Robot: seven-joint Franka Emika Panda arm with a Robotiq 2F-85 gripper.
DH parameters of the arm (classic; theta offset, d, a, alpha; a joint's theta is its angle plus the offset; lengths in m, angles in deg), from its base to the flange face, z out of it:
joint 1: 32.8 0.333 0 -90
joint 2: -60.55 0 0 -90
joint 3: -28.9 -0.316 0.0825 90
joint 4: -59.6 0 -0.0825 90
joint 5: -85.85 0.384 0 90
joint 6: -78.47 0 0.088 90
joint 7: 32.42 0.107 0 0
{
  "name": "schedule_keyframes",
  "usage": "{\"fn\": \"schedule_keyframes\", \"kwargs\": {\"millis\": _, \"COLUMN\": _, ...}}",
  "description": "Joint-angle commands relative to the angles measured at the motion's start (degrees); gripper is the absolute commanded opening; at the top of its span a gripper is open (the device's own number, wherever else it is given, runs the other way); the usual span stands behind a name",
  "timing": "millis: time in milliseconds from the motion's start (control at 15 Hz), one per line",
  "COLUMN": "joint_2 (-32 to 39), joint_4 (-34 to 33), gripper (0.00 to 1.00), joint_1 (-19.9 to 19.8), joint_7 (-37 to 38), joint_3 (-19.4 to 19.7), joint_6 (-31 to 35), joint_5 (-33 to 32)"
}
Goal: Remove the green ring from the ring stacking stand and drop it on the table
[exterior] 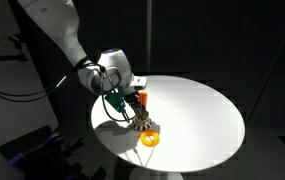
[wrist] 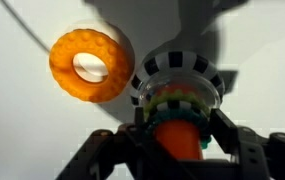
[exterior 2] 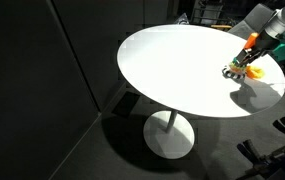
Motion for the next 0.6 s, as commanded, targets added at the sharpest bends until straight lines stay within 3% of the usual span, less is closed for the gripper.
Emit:
{"fn": "schedule_keyframes", "kwargs": {"millis": 0, "joint_2": -1.55, "joint_4": -0.08, "gripper": 0.42, "joint_1": 0.26, "joint_7": 0.59, "joint_3": 0.04, "joint_6": -1.07, "joint_5": 1.04}}
{"fn": "schedule_keyframes", "kwargs": {"millis": 533, "joint_2": -8.87, "joint_4": 0.3, "gripper": 0.42, "joint_1": 0.02, "joint_7": 1.79, "joint_3": -0.44, "joint_6": -8.97, "joint_5": 0.14}}
